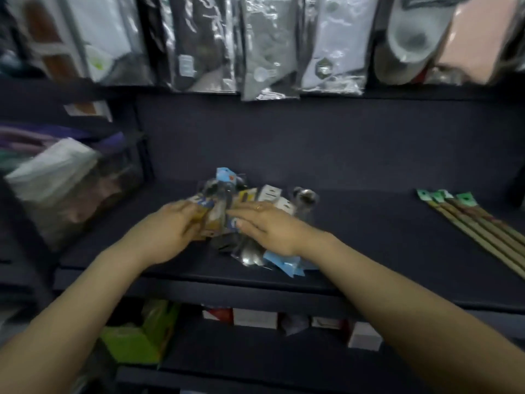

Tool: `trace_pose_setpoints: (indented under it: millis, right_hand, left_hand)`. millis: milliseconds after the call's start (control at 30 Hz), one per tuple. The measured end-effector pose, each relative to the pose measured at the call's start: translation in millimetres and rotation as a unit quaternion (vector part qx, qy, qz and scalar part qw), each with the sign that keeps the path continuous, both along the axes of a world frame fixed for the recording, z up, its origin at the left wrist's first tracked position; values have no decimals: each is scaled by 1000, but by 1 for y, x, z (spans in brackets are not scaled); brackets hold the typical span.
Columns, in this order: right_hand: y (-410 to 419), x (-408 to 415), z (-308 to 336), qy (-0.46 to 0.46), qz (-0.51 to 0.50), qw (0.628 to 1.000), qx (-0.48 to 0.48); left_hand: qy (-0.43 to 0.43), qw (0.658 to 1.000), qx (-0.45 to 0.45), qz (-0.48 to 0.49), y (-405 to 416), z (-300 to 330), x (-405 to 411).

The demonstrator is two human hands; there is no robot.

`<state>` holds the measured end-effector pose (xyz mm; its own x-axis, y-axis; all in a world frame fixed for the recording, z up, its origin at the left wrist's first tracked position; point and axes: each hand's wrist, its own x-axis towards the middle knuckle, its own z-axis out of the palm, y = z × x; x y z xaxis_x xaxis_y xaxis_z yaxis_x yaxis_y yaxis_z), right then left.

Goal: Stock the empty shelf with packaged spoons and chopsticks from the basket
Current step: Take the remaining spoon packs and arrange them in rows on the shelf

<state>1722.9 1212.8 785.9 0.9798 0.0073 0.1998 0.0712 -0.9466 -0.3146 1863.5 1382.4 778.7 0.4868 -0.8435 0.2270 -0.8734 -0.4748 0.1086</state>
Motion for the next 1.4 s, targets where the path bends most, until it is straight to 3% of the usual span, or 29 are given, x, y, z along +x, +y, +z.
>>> trace_pose_setpoints:
  millis: [100, 267, 567, 700, 767, 900, 1067, 1233, 1400]
  right_hand:
    - [18, 58, -5, 65, 5, 998, -20]
    - [18, 100, -18, 173, -23, 974, -147]
    - [-28, 70, -8, 195, -97, 963, -160]
    - [-40, 73, 6, 179, -115, 975, -59]
    - [-43, 93, 10, 121, -127, 984, -5]
    - [-50, 139, 10, 26, -173, 984, 8]
    - [-62, 168, 4, 31, -204, 978, 42]
    - [-63, 175, 1, 18, -194, 971, 137]
    - [-63, 182, 8, 37, -165, 958, 232]
  left_hand:
    - [42, 996, 71, 39, 22, -12, 38]
    - [143, 985, 92, 27, 28, -24, 67]
    - [36, 991, 65, -111, 14, -32, 22]
    - [-27, 996, 33, -74, 0, -25, 7]
    - [-12, 1000, 13, 2, -9, -22, 9]
    - [43, 993, 14, 107, -29, -17, 15]
    - [107, 987, -11, 117, -40, -15, 19]
    - [138, 987, -1, 86, -40, -16, 23]
    - [268, 945, -150, 110, -42, -11, 22]
